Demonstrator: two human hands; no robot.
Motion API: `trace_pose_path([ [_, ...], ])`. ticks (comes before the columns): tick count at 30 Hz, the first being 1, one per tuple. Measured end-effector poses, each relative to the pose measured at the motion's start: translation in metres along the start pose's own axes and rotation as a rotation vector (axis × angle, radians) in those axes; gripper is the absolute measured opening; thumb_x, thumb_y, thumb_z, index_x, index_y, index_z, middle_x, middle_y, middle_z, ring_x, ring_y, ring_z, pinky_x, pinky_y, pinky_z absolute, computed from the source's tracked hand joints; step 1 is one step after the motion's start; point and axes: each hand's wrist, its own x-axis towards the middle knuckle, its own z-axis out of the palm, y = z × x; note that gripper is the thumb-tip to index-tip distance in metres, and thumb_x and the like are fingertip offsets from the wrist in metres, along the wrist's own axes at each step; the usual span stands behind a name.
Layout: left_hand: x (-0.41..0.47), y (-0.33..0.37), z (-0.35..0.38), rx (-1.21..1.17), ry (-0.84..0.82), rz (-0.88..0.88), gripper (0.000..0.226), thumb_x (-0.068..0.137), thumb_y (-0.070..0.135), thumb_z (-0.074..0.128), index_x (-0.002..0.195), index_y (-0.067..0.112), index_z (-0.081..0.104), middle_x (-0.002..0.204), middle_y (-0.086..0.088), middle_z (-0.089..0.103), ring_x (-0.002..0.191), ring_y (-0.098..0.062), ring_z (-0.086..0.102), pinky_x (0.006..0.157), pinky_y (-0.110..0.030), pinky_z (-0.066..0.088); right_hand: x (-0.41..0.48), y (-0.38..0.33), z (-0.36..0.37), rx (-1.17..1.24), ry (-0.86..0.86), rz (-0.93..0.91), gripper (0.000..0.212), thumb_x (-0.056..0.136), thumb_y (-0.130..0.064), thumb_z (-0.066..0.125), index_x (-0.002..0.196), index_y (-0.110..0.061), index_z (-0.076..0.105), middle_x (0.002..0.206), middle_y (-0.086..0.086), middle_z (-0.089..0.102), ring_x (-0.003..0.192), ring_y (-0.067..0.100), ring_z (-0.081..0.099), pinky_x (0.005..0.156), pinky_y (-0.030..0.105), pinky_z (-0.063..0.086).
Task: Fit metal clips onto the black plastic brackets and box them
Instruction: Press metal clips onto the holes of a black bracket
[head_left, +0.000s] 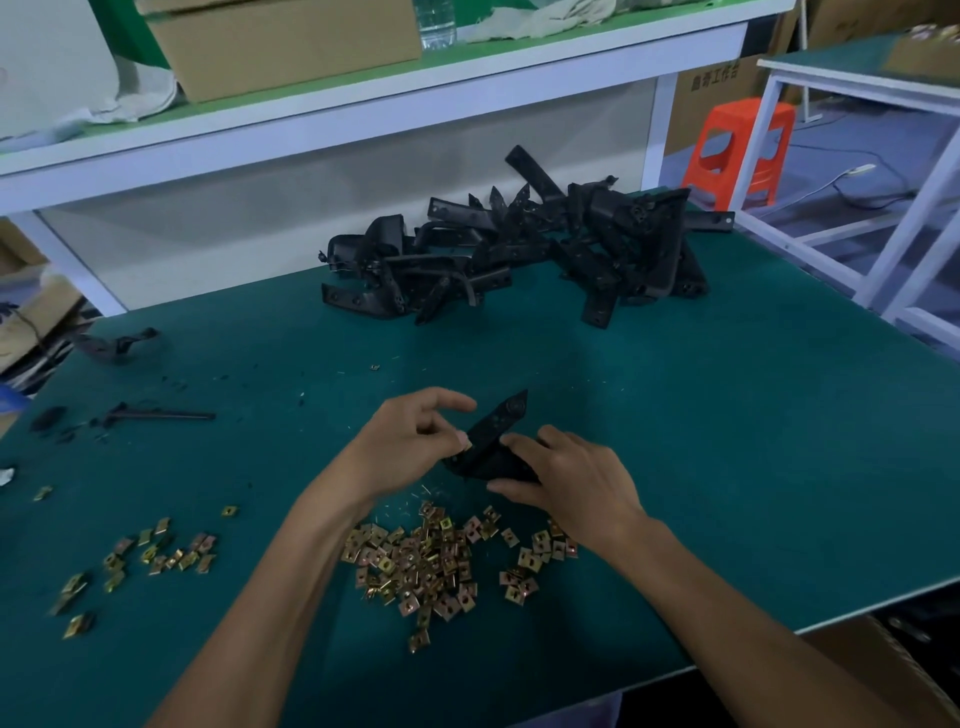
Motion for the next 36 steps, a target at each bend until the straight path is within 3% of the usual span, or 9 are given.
trace_pose_path([
  [6,0.003,0.003,-0.004,0.176,-0.125,0.035,0.035,0.098,0.020,0.063,0.127,0.039,0.060,0.086,0.013,0.072,0.081,0.003,0.064,0.078,-0.022,0.042,0.002,0.002,0.003,-0.023,-0.036,0.008,0.068,0.092,-0.075,0.033,0.144,-0.033,0.048,0.108,-0.001,0.060,0.093,0.021,0.064,0.062,0.029,0.038],
  [10,-0.003,-0.005,0.004,0.359,-0.191,0.109,0.045,0.099,0.018,0.060,0.139,0.038,0.052,0.080,0.022,0.068,0.072,0.004,0.062,0.071,-0.021,0.043,0.003,-0.001,0.000,-0.039,-0.030,0.072,0.067,0.092,-0.074,0.019,0.128,-0.037,0.062,0.100,-0.005,0.060,0.086,0.018,0.067,0.059,0.030,0.041],
  [12,-0.008,-0.009,0.010,0.326,-0.107,0.138,0.041,0.100,0.020,0.060,0.138,0.036,0.054,0.085,0.025,0.070,0.079,0.005,0.064,0.074,-0.022,0.046,0.003,-0.002,0.000,-0.032,-0.030,0.100,0.064,0.093,-0.073,0.020,0.123,-0.038,0.064,0.098,-0.007,0.059,0.085,0.016,0.067,0.059,0.031,0.042],
  [14,-0.010,-0.013,0.015,0.243,0.008,0.120,0.034,0.100,0.026,0.062,0.132,0.034,0.060,0.101,0.018,0.074,0.099,0.002,0.066,0.091,-0.028,0.051,0.004,-0.002,-0.001,0.035,-0.023,0.166,0.063,0.093,-0.074,0.021,0.117,-0.038,0.067,0.097,-0.009,0.059,0.085,0.016,0.066,0.061,0.032,0.043],
  [16,-0.010,-0.015,0.020,0.301,0.123,0.117,0.032,0.095,0.038,0.067,0.126,0.030,0.065,0.113,0.016,0.071,0.109,0.000,0.063,0.098,-0.027,0.049,0.004,-0.002,0.000,0.079,0.000,0.224,0.065,0.091,-0.075,0.018,0.108,-0.038,0.068,0.092,-0.010,0.056,0.084,0.016,0.065,0.061,0.033,0.042],
  [20,-0.008,-0.018,0.027,0.531,0.252,0.263,0.029,0.093,0.043,0.069,0.114,0.023,0.071,0.107,0.011,0.068,0.104,-0.008,0.058,0.090,-0.027,0.047,0.004,-0.001,0.002,0.083,0.053,0.258,0.070,0.089,-0.076,0.015,0.100,-0.033,0.068,0.089,-0.009,0.058,0.077,0.018,0.065,0.058,0.033,0.043],
  [24,-0.010,-0.021,0.030,0.674,0.297,0.360,0.029,0.098,0.041,0.061,0.115,0.019,0.069,0.106,0.006,0.067,0.102,-0.016,0.056,0.085,-0.028,0.045,0.005,-0.001,0.002,0.089,0.048,0.259,0.069,0.089,-0.077,0.014,0.099,-0.034,0.068,0.088,-0.009,0.057,0.077,0.017,0.065,0.058,0.032,0.042],
  [30,-0.013,-0.026,0.035,0.673,0.330,0.371,0.032,0.100,0.041,0.057,0.123,0.019,0.066,0.109,0.007,0.067,0.105,-0.015,0.055,0.084,-0.022,0.040,0.005,-0.002,0.000,0.084,0.040,0.245,0.066,0.091,-0.075,0.018,0.101,-0.034,0.068,0.090,-0.009,0.057,0.079,0.017,0.065,0.059,0.031,0.035],
  [36,-0.014,-0.025,0.036,0.665,0.393,0.371,0.034,0.098,0.043,0.060,0.122,0.020,0.068,0.112,0.006,0.065,0.105,-0.017,0.055,0.091,-0.029,0.046,0.005,-0.001,0.001,0.069,0.055,0.251,0.068,0.091,-0.075,0.014,0.104,-0.034,0.068,0.092,-0.009,0.059,0.079,0.016,0.065,0.060,0.032,0.046],
])
